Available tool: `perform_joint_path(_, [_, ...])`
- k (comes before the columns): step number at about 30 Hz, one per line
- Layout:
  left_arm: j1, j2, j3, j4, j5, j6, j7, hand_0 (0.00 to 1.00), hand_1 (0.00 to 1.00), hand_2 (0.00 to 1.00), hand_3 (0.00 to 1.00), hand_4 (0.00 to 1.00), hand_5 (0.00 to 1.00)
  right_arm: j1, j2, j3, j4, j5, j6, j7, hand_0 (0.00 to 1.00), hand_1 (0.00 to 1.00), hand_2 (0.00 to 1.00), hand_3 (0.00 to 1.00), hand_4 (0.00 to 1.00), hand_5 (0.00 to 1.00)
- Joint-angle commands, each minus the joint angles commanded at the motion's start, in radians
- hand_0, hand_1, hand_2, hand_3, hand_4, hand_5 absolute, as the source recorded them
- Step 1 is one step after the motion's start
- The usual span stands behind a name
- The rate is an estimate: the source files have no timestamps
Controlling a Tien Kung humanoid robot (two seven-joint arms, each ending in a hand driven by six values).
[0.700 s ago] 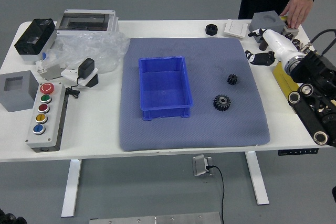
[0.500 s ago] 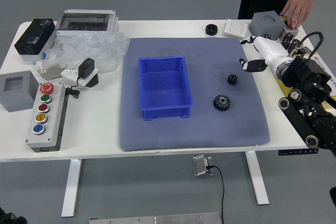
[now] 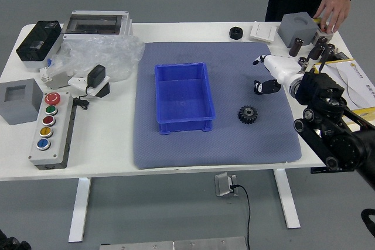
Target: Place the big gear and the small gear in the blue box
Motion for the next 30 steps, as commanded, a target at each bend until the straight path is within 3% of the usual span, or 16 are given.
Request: perform_joint_path(30, [-0.001,-0.007,-0.006,-0.001,0.012,-0.005,0.000,0.837,0.823,0.826,0.846,0.698,0.594,0.045,0.038,-0.054,-0.191,0.001,-0.045,0.060,0.840,0.777,0.836,0.758,0.559,0.142])
